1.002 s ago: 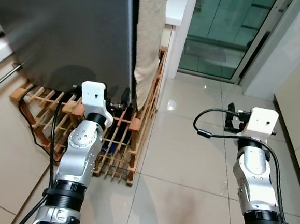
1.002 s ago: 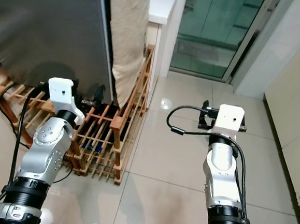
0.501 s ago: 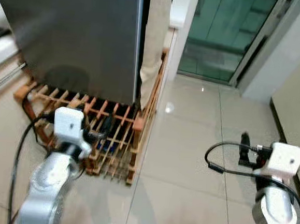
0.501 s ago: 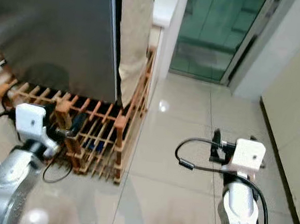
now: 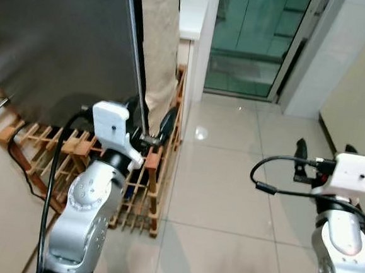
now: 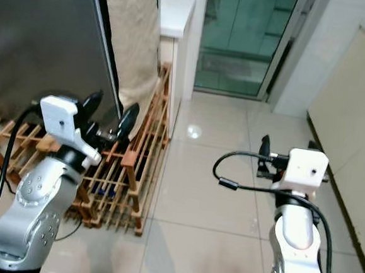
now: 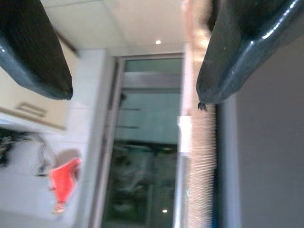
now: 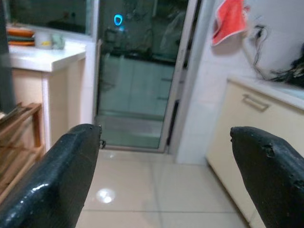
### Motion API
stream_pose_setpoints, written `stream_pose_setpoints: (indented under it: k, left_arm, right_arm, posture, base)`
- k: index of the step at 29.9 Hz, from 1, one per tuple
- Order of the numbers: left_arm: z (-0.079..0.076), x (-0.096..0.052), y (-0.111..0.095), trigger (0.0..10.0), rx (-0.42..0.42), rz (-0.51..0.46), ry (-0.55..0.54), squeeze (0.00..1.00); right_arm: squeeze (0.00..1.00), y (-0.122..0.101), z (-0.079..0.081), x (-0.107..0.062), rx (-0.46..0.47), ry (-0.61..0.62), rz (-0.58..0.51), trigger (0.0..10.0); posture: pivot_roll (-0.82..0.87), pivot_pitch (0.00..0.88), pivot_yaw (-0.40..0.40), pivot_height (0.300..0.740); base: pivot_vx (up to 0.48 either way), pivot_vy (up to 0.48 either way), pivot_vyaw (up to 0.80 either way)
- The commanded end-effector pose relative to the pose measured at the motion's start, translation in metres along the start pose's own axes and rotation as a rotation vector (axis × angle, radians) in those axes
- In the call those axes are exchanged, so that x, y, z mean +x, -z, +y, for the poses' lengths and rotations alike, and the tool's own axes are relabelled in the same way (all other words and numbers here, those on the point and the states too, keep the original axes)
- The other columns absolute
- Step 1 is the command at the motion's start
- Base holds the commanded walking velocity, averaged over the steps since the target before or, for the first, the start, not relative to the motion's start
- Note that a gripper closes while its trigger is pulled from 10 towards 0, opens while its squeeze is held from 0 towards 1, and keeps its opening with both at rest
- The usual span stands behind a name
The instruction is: Restocking fridge
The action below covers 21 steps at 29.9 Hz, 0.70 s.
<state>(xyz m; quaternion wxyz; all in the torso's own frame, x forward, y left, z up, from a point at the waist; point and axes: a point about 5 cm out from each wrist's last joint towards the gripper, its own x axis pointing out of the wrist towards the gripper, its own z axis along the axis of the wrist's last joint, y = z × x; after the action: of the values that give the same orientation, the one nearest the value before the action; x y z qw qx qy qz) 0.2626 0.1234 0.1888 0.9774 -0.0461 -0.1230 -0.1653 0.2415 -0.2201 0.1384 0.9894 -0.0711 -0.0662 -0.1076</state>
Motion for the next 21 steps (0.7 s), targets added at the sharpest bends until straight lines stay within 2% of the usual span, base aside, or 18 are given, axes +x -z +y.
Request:
stream_pose_setpoints:
  k: [1,3,4,12,16,21]
  left_arm:
    - [0.010,0.002,0.003,10.0,0.017,0.027,-0.065,0.00]
    - [0.018,0.005,0.006,10.0,0.022,0.050,-0.141,0.00]
    - [0.023,0.007,0.005,10.0,-0.005,0.043,-0.174,0.00]
    - [0.024,0.017,-0.002,10.0,0.000,0.029,-0.130,0.00]
    - [0.026,0.033,-0.002,10.0,0.026,0.044,-0.120,0.00]
    - [0.024,0.052,-0.001,10.0,0.004,0.054,-0.106,0.00]
  right_arm:
    - [0.00,0.000,0.008,0.002,0.002,-0.028,0.004,10.0]
    - [0.00,0.000,0.010,0.004,0.000,-0.040,0.001,10.0]
    - [0.00,-0.001,0.013,0.005,0.000,-0.051,-0.003,10.0]
    - [0.00,0.000,0.019,0.010,0.009,-0.065,-0.003,10.0]
    - [0.00,0.001,0.023,0.012,0.019,-0.071,-0.004,10.0]
    - [0.00,0.003,0.027,0.014,0.023,-0.080,-0.004,10.0]
  posture:
    - [-0.06,0.000,0.001,0.740]
    - [-0.06,0.000,0.001,0.740]
    - [-0.05,0.000,0.001,0.740]
    - [-0.04,0.000,0.006,0.740]
    - [-0.03,0.000,0.011,0.740]
    - [-0.04,0.000,0.022,0.740]
  base:
    - [0.439,0.000,0.00]
    - [0.360,0.000,0.00]
    - [0.000,0.000,0.00]
    - [0.000,0.000,0.00]
    - [0.000,0.000,0.00]
    - [0.000,0.000,0.00]
